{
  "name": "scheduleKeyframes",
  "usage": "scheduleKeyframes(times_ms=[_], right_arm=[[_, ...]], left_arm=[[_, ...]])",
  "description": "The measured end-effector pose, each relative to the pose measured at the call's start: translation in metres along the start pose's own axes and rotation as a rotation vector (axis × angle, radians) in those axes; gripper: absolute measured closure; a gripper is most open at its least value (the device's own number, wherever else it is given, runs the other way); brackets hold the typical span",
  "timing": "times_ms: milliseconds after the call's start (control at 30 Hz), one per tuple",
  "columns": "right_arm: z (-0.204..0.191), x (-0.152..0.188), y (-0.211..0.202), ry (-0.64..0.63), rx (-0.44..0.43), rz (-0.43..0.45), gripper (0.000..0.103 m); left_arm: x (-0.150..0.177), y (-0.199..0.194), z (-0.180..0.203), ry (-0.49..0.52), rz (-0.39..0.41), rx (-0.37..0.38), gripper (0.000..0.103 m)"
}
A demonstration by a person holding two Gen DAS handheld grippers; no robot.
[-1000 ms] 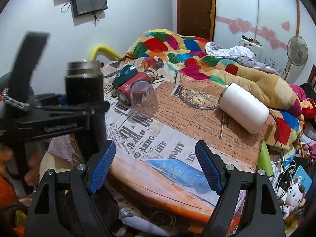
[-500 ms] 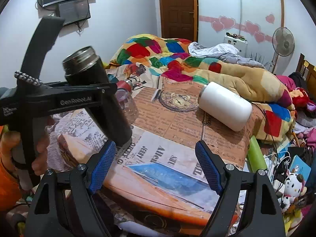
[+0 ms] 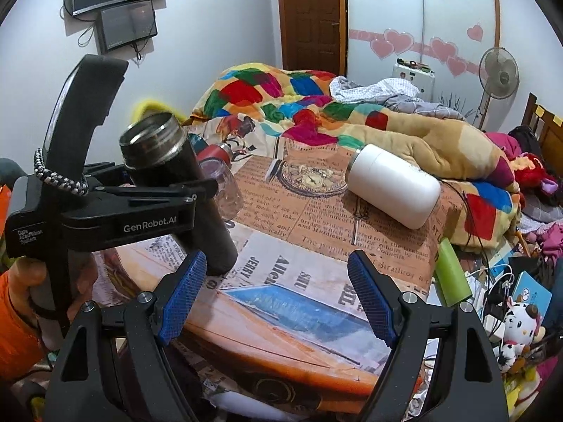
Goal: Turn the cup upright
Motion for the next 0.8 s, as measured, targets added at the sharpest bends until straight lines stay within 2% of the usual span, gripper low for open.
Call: scheduleKeyframes(times_ms=[133,267,533,633,800], right_arm=[[-0.006,-0.006,-0.016,-0.007,0.003,0.036,0.023],[-0.018,-0.017,-0.042,-0.013,0.007,0.1,0.023],[-0.056,-0.044,-0.116,-0.021,0.003,0.318,0.023],[-0.073,-0.05,-0.145,-0.031,-0.007,0.405,0.023],[-0.1,-0.052,-0.179,-0.054,-0.003,0.522,0.022]], left_arm=[[0.0,-0.037,-0.009,-0.004,0.048,0.04,0.037],[-0.002,-0.092,-0.022,0.0,0.155,0.061,0.036],[0.001,-0.212,-0.058,-0.067,0.42,0.068,0.032],[0.006,-0.248,-0.071,-0.096,0.507,0.066,0.029],[0.02,-0.291,-0.082,-0.122,0.625,0.047,0.019]])
Point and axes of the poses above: each gripper's, at about its wrist camera, not at the fingertips, and y roughly the way its jaws point, z to its right, x to its underside, the point moved 6 cm from there along y, roughly the way its jaws point, and after that the axes turned 12 degrees about -x, right-handed, at the moved point
